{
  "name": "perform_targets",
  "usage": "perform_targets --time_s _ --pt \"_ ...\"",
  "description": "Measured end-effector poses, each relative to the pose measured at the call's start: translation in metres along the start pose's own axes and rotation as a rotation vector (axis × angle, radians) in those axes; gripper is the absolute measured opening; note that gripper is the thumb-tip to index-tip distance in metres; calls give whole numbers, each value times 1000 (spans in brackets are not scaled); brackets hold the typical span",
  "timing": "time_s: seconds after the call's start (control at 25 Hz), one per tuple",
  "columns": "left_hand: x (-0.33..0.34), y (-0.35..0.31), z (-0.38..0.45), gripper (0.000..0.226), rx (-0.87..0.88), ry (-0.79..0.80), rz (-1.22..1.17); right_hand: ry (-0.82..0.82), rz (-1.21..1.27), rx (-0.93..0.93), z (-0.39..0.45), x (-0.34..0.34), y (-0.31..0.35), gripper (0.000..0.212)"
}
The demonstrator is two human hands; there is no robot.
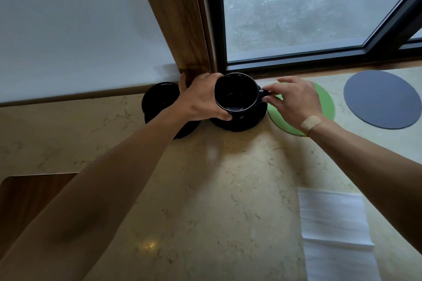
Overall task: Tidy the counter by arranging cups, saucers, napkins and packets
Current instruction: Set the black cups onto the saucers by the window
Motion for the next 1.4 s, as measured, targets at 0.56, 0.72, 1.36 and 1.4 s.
perform_targets --time_s 0.56,0.72,1.36,1.4 --pt "3 2 -1 105 -12 51 13 52 -67 49 -6 -1 2 31" --pt "-5 -11 -13 115 -49 54 182 92 -125 51 -13 -9 9 43" --pt "19 -97 -203 83 -1 -269 -37 -78 -53 35 -177 -98 65 39" --pt "26 -103 -223 80 14 -266 -71 -62 -56 58 -198 -105 69 39"
Point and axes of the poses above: each hand's wrist, its own z-axis towards the middle knuckle, its own x-axis out of the palm, y = z × x, the point moved 1 cm from there along z, towards the middle knuckle
